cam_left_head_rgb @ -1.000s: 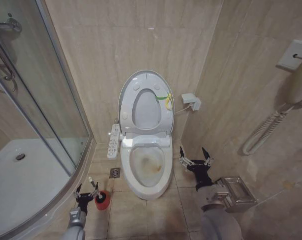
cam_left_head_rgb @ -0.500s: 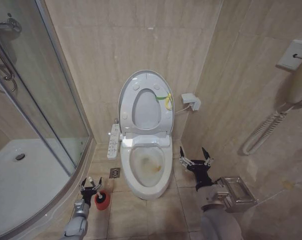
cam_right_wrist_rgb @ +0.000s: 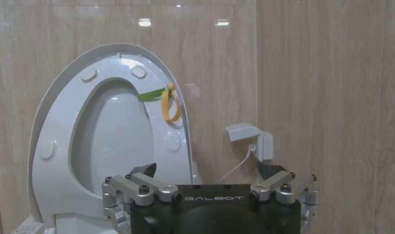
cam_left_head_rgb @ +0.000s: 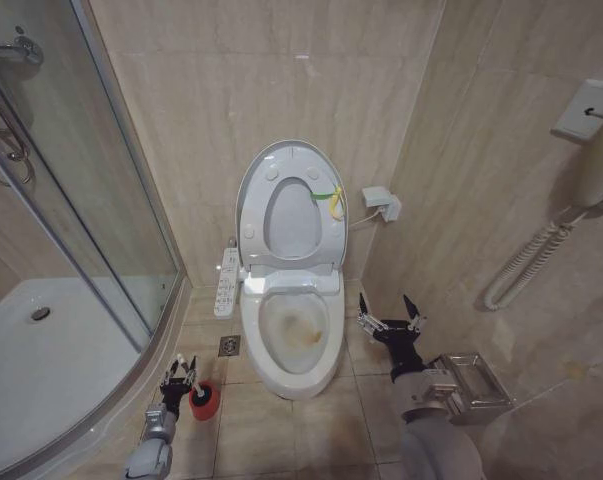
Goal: Open the toilet lid, clean the toilet bowl with a toilet brush, close the toilet lid, and flush.
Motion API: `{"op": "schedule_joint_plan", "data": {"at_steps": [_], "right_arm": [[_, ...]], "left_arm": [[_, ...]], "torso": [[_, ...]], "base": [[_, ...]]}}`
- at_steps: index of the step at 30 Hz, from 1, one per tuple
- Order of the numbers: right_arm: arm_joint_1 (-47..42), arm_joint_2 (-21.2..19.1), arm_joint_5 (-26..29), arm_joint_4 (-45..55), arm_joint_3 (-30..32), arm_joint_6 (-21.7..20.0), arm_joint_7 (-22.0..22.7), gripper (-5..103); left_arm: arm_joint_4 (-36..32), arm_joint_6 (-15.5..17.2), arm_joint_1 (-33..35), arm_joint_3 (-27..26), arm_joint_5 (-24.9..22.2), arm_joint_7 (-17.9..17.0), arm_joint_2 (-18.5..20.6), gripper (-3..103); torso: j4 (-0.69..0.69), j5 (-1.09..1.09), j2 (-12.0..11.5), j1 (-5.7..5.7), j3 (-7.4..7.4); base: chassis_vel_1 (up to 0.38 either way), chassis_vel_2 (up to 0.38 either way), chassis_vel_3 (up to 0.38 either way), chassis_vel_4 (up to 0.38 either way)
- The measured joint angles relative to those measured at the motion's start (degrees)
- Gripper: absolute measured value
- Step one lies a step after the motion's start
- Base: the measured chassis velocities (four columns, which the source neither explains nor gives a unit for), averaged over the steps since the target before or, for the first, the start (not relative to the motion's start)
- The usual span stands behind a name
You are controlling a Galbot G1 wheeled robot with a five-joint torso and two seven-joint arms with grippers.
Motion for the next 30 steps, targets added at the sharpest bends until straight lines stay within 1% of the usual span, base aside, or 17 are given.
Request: {"op": "schedule_joint_plan", "data": {"at_steps": [7,8,13,18,22,23,26,30], "right_arm": [[0.0,0.0,0.0,0.0,0.0,0.0,0.0,100],[0.0,0.0,0.0,0.0,0.0,0.0,0.0,100],[0.0,0.0,0.0,0.0,0.0,0.0,0.0,100],[0.0,0.0,0.0,0.0,0.0,0.0,0.0,100],[0.0,0.0,0.0,0.0,0.0,0.0,0.0,100],[0.0,0.0,0.0,0.0,0.0,0.0,0.0,100],[0.0,0.0,0.0,0.0,0.0,0.0,0.0,100],[0.0,0.0,0.0,0.0,0.0,0.0,0.0,100]], "left_arm": [[1.8,-1.3,-0.3,-0.9,0.4,1.0,0.0,42],[2.1,-1.5,-0.4,-1.1,0.7,1.1,0.0,24],[2.7,-2.0,-0.7,-1.5,1.2,1.2,0.1,24],[2.4,-3.2,-0.9,-1.6,1.3,0.9,0.0,23],[0.6,-3.9,-0.2,-1.5,1.2,0.6,-0.2,23],[-0.1,-4.1,0.2,-1.3,1.2,0.5,-0.3,19],[-1.7,-4.2,1.0,-1.0,1.1,0.2,-0.5,19],[-6.7,-4.2,3.7,-0.4,1.1,-0.3,-0.7,19]], "torso": [[-0.01,0.0,0.0,0.0,0.0],[-0.01,0.0,0.0,0.0,0.0],[0.0,0.0,0.0,0.0,0.0],[0.0,0.0,0.0,0.0,0.0],[0.0,0.01,0.0,0.0,0.0],[0.0,0.0,0.0,0.0,0.0],[0.0,0.0,0.0,0.0,0.0],[0.0,0.0,0.0,0.0,0.0]], "base": [[0.0,0.0,0.0,0.0],[0.0,0.0,0.0,0.0],[0.0,0.0,0.0,0.0],[0.0,0.0,0.0,0.0],[0.0,0.0,0.0,0.0],[0.0,0.0,0.0,0.0],[0.0,0.0,0.0,0.0],[0.0,0.0,0.0,0.0]]}}
